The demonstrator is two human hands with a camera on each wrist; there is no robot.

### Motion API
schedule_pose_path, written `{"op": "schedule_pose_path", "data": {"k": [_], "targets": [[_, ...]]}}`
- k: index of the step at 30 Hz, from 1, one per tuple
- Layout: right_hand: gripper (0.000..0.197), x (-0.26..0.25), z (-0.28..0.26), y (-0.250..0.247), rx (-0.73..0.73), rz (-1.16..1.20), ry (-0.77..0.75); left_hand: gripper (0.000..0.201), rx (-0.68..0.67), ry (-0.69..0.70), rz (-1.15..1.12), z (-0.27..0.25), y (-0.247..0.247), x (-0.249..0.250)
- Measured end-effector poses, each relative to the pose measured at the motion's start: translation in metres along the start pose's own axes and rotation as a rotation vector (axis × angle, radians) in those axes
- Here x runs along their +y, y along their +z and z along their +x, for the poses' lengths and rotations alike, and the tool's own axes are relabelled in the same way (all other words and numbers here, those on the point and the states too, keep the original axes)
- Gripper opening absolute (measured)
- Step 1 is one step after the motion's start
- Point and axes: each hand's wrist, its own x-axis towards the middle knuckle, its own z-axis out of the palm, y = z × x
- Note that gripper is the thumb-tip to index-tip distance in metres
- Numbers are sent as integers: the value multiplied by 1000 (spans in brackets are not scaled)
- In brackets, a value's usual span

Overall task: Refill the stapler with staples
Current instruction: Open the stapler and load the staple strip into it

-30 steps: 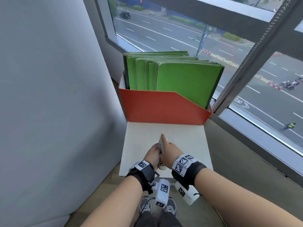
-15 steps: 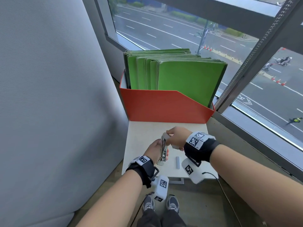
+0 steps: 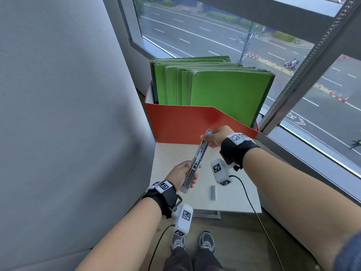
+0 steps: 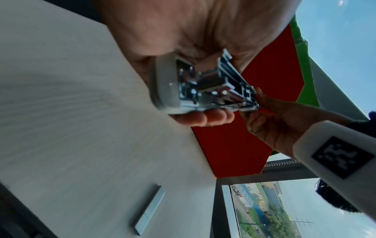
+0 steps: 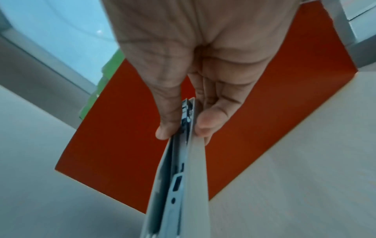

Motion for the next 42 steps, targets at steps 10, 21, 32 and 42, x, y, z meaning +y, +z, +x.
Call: {"op": "schedule_pose_path", "data": {"k": [10, 21, 32, 42], "targets": [[30, 67, -8, 27, -100, -186, -73, 44, 149, 50, -29, 5, -9, -5], [36, 152, -19, 61, -174, -585, -110, 16, 123, 19, -128, 10, 2, -19], [11, 120, -17, 31, -99, 119, -187, 15, 134, -20, -156, 12, -3, -15], [17, 54, -34, 39, -153, -43, -459, 14, 157, -34, -128, 12, 1, -12]]}}
